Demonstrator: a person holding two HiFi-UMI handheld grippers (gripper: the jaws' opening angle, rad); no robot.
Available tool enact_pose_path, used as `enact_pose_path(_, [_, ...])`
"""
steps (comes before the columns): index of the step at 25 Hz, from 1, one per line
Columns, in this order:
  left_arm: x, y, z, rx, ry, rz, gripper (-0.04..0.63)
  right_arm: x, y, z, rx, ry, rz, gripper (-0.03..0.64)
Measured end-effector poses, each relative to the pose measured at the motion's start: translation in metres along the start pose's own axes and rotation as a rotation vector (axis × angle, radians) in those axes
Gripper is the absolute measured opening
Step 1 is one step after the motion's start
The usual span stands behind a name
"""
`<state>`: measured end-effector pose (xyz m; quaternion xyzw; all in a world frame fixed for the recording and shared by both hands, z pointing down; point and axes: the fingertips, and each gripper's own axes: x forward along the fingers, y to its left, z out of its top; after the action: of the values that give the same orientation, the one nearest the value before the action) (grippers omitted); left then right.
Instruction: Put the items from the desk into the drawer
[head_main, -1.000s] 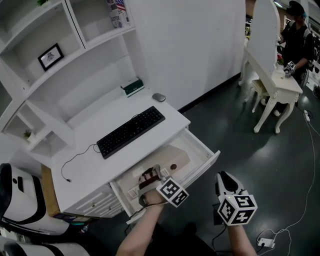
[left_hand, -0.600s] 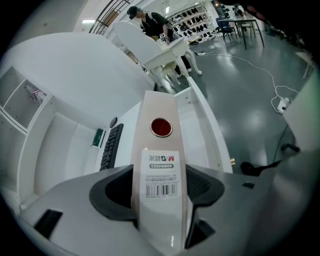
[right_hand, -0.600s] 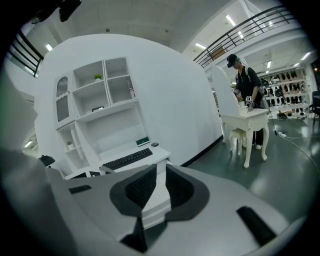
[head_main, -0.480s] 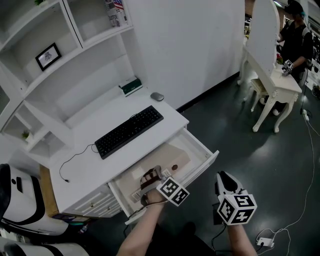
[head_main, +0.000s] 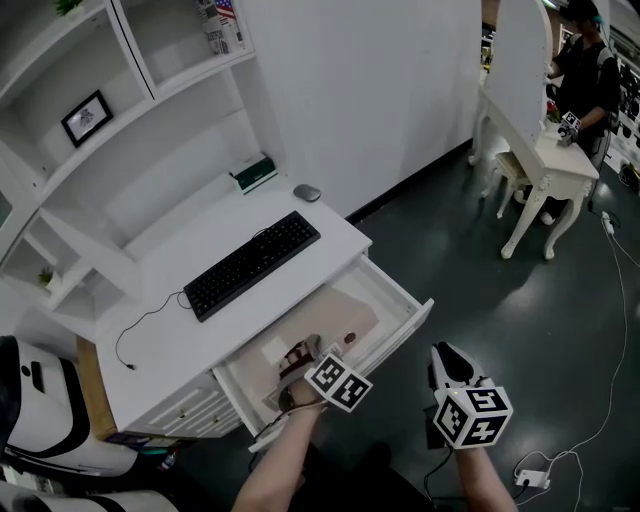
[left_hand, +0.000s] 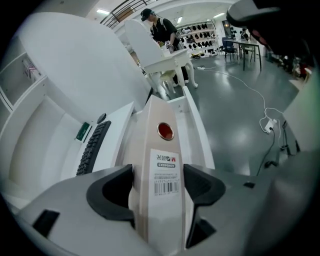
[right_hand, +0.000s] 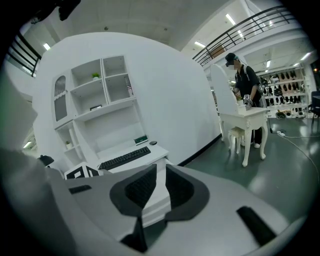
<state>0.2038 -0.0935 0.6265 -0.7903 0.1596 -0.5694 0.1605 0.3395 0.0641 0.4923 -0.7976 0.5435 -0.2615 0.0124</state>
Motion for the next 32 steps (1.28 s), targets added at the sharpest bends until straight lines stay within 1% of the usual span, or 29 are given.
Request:
enact_pose_path(3, [0.003, -0.007, 0.0, -0.065, -0.012, -0.069, 0.29, 0.001, -0.002, 0.001, -0.001, 0.003, -0.003, 0.055])
enact_pose_path(4, [0.005, -0.007, -0.001, -0.086, -0.014, -0.079, 0.29, 0.001, -0.002, 0.001, -0.002, 0.005, -0.004, 0.055])
enact_pose_path(9, [0.016, 0.002, -0.015, -0.117, -0.004, -0.076, 0.288, 0.003, -0.002, -0.001, -0.009, 0.015, -0.011, 0.055])
enact_pose_path(18, [0.004, 0.01, -0.012, -0.331, -0.136, -0.172, 0.282, 0.013, 0.008, -0.004, -0.023, 0.033, 0.007, 0.055])
enact_pose_path(20, [-0.001, 0.011, -0.011, -0.386, -0.169, -0.194, 0.267, 0.014, 0.013, -0.006, -0.026, 0.04, 0.016, 0.055])
enact_pose_path(22, [-0.009, 0.012, -0.008, -0.434, -0.204, -0.209, 0.232, 0.015, 0.017, -0.007, -0.03, 0.045, 0.025, 0.055])
enact_pose_path(24, [-0.017, 0.016, -0.006, -0.476, -0.242, -0.217, 0.213, 0.015, 0.022, -0.006, -0.037, 0.045, 0.035, 0.055])
enact_pose_path(29, [-0.036, 0.032, -0.001, -0.556, -0.338, -0.194, 0.158, 0.016, 0.035, 0.0, -0.057, 0.035, 0.064, 0.054])
enact_pose_path(32, [-0.05, 0.035, -0.002, -0.609, -0.377, -0.205, 0.124, 0.016, 0.043, 0.003, -0.064, 0.024, 0.078, 0.054])
